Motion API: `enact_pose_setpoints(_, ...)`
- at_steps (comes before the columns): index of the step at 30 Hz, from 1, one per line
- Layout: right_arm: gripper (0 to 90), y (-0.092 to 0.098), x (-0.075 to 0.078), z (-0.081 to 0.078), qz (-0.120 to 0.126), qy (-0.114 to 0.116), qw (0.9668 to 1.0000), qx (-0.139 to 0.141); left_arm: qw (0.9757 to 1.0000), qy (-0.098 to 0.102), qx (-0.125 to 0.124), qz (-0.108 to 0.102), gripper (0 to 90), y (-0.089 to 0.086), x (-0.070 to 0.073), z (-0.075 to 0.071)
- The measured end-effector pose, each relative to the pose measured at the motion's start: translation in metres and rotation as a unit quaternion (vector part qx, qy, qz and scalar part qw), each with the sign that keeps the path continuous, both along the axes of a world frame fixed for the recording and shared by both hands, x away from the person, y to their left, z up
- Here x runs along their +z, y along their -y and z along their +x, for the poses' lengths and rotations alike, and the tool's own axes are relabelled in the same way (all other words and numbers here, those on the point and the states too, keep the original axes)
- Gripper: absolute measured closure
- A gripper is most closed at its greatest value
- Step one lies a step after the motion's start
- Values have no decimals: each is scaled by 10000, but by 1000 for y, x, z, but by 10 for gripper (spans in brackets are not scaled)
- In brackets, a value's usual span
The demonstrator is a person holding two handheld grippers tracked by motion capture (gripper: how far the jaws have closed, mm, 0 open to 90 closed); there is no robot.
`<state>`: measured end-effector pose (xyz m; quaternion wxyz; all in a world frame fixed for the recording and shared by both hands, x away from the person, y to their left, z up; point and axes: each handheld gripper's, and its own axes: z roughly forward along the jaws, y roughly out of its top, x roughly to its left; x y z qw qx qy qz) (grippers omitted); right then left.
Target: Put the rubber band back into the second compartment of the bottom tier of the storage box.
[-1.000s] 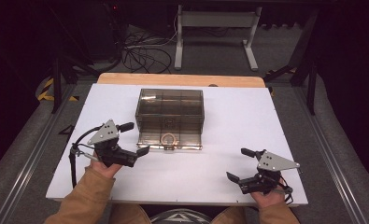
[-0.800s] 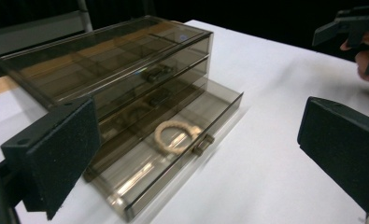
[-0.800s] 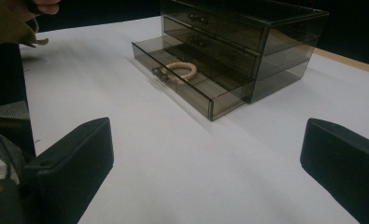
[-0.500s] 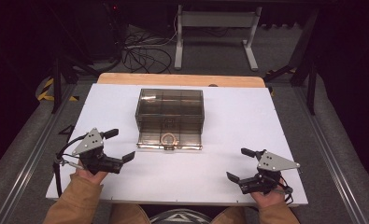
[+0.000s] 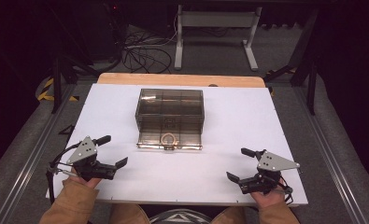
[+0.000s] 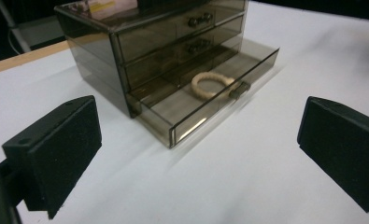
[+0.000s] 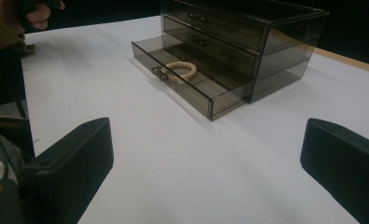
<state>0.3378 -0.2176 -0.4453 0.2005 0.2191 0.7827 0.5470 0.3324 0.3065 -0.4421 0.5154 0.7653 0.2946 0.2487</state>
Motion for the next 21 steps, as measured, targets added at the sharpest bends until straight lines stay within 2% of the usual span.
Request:
enact_pose_setpoints(2,32,0,0,0,-8,-5,10000,-1,10000,-5,-13,20,5,-2,-3,-1)
enact_pose_setpoints(7,32,0,0,0,-10,-14,10000,-15,9998,-137,-12,-131,3,-6,-13,-6)
enact_pose_setpoints(11,32,-1,-1,0,-20,-22,10000,-11,9988,-200,4,-449,3,-11,-19,-7)
enact_pose_setpoints(13,32,-1,-1,0,-30,-14,10000,-14,9987,-172,51,-469,3,-13,-20,-8)
enact_pose_setpoints(21,32,-2,-1,3,-44,-27,10000,-14,9998,-105,103,-134,4,-11,-17,-9)
